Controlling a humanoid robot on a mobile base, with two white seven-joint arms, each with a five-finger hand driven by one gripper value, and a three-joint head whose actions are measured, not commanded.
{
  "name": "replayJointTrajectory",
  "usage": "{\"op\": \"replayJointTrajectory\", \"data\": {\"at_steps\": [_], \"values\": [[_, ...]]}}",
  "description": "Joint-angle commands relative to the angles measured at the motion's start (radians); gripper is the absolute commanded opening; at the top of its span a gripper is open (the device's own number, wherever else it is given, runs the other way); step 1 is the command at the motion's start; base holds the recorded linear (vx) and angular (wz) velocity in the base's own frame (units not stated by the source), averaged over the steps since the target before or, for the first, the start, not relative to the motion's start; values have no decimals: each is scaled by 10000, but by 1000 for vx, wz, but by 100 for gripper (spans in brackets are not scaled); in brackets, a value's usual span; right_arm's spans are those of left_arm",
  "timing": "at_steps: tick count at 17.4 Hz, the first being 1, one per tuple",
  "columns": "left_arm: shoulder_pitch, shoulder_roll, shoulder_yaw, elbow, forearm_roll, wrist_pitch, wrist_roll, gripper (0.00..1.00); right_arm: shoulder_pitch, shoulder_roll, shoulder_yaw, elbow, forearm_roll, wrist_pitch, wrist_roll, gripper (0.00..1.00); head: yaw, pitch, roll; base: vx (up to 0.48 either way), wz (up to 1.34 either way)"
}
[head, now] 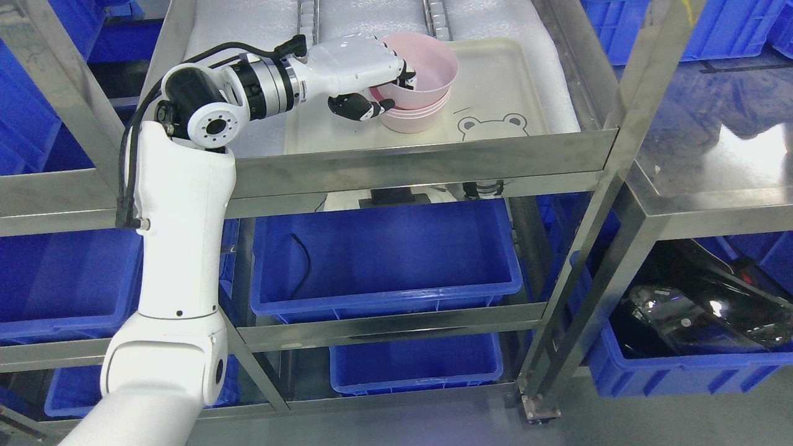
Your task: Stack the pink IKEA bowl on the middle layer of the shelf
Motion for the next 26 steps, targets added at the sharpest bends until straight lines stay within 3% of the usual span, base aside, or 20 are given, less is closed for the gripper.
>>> {"op": "replayJointTrajectory", "data": {"at_steps": [1, 2, 5, 7, 8, 10, 12, 14, 16, 18, 23, 26], "values": [[-194, -38, 692, -107, 95, 112, 50, 72, 230, -175, 0, -175, 0, -5, 0, 100, 0, 0, 0, 0, 0], [-240, -69, 909, -107, 111, 128, 35, 81, 230, -175, 0, -175, 0, -5, 0, 100, 0, 0, 0, 0, 0], [-347, -466, 1309, -107, 1041, 539, 4, 85, 230, -175, 0, -175, 0, -5, 0, 100, 0, 0, 0, 0, 0], [-637, -923, 1310, -107, 2740, 1335, 34, 86, 230, -175, 0, -175, 0, -5, 0, 100, 0, 0, 0, 0, 0], [-837, -923, 1280, -107, 4283, 1901, 65, 85, 230, -175, 0, -175, 0, -5, 0, 100, 0, 0, 0, 0, 0], [-793, -923, 304, -107, 6452, 2167, 674, 86, 230, -175, 0, -175, 0, -5, 0, 100, 0, 0, 0, 0, 0], [-534, -923, -1168, -350, 7838, 2168, 2479, 85, 230, -175, 0, -175, 0, -5, 0, 100, 0, 0, 0, 0, 0], [63, -923, -2916, -719, 7873, 2168, 3697, 85, 230, -175, 0, -175, 0, -5, 0, 100, 0, 0, 0, -8, 15], [936, -923, -4435, -1011, 7858, 2046, 3946, 85, 230, -175, 0, -175, 0, -5, 0, 100, 0, 0, 0, -20, 42], [1963, -923, -5359, -1012, 7812, 1116, 3946, 85, 230, -175, 0, -175, 0, -5, 0, 100, 0, 0, 0, -33, 69], [4955, -923, -5333, -981, 7029, -835, 3533, 86, 230, -175, 0, -175, 0, -5, 0, 100, 0, 0, 0, -64, 141], [6274, -852, -4691, -768, 7029, -1176, 3486, 86, 230, -175, 0, -175, 0, -5, 0, 100, 0, 0, 0, -87, 165]]}}
